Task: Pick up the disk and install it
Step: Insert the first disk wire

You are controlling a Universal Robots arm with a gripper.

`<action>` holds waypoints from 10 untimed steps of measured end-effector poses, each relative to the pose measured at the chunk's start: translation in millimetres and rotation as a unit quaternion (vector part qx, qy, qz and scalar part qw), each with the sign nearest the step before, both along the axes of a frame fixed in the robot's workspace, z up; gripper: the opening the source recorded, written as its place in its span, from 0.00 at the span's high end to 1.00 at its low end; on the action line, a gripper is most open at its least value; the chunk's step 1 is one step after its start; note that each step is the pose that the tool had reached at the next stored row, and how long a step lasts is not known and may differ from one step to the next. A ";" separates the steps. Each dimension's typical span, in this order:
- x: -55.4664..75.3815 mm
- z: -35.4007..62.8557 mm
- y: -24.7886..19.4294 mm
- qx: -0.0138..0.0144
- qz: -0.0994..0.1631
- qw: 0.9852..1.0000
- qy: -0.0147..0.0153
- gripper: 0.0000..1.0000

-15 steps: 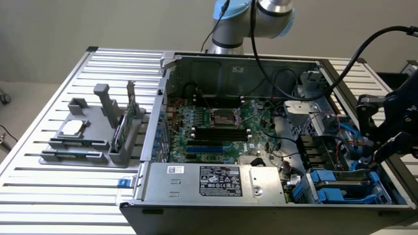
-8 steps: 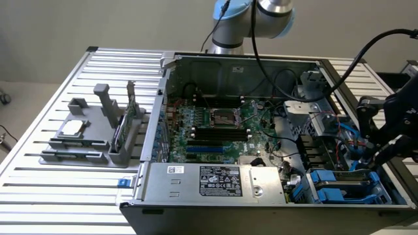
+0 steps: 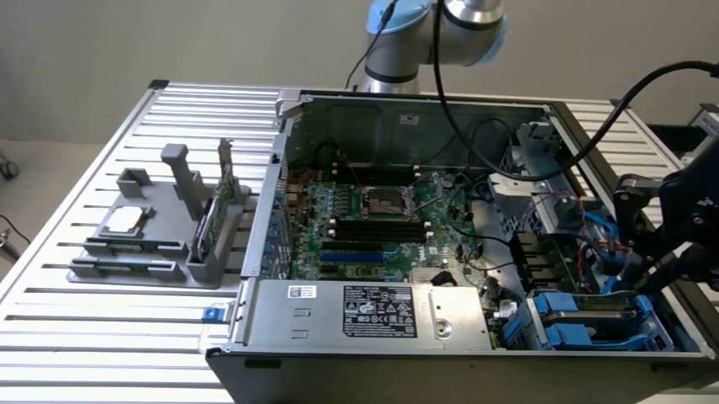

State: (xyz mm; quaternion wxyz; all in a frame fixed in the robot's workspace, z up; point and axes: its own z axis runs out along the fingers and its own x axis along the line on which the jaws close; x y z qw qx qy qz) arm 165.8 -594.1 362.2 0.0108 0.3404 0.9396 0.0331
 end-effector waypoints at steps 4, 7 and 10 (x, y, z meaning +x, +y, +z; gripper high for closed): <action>0.0 -3.3 -2.5 0.000 -0.014 1.000 0.000 0.75; 0.0 -5.6 -3.9 0.000 -0.024 1.000 0.000 0.75; 0.2 -6.8 -4.7 0.001 -0.032 0.999 0.000 0.75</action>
